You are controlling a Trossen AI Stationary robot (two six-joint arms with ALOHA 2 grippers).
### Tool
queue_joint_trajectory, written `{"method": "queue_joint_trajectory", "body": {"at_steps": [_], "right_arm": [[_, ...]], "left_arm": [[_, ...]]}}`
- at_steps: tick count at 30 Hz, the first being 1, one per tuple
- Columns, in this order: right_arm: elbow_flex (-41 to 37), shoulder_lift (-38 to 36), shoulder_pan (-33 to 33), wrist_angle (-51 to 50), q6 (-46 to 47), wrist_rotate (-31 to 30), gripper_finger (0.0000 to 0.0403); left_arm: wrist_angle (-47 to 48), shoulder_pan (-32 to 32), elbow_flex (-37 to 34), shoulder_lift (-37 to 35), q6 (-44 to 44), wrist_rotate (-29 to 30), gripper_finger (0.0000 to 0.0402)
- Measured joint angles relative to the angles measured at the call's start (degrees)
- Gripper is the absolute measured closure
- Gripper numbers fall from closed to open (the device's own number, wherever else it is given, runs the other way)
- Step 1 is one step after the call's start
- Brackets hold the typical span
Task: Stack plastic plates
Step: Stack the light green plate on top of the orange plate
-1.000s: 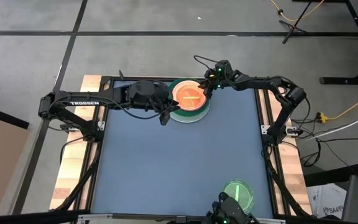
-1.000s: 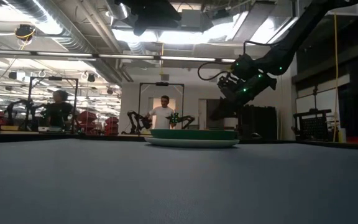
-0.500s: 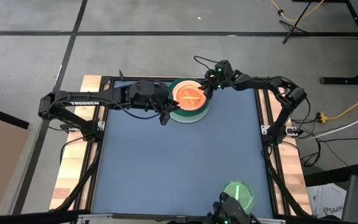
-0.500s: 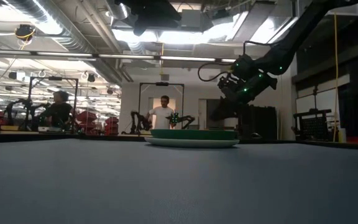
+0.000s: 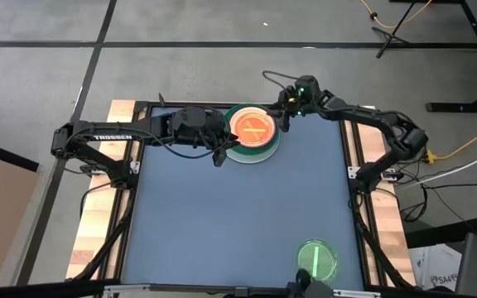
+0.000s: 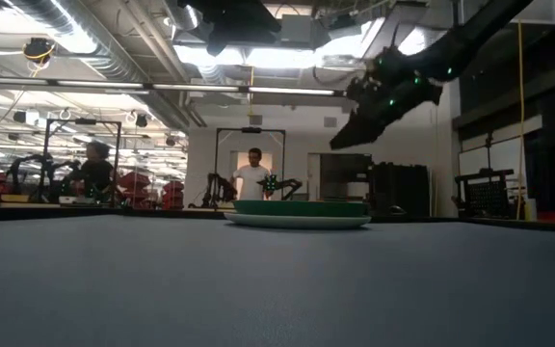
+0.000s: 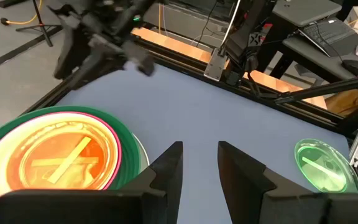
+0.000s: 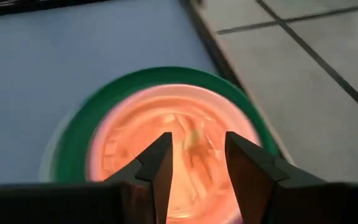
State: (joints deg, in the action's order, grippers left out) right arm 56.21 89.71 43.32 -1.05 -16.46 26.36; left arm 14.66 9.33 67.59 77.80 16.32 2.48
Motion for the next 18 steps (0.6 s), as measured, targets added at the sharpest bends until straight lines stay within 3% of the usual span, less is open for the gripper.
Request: {"method": "queue_joint_trajectory", "body": {"at_steps": [9, 18], "right_arm": [[0.0, -9.49, -12.64, -13.36, -7.97, 0.17, 0.0265], [0.0, -16.72, -26.55, -27.27, -9.32, 0.12, 0.0265]], "left_arm": [[1.93, -0.03, 0.02, 0.0, 0.0, 0.0, 0.0308], [3.87, -0.97, 0.02, 0.0, -0.01, 1.2, 0.0308]]}}
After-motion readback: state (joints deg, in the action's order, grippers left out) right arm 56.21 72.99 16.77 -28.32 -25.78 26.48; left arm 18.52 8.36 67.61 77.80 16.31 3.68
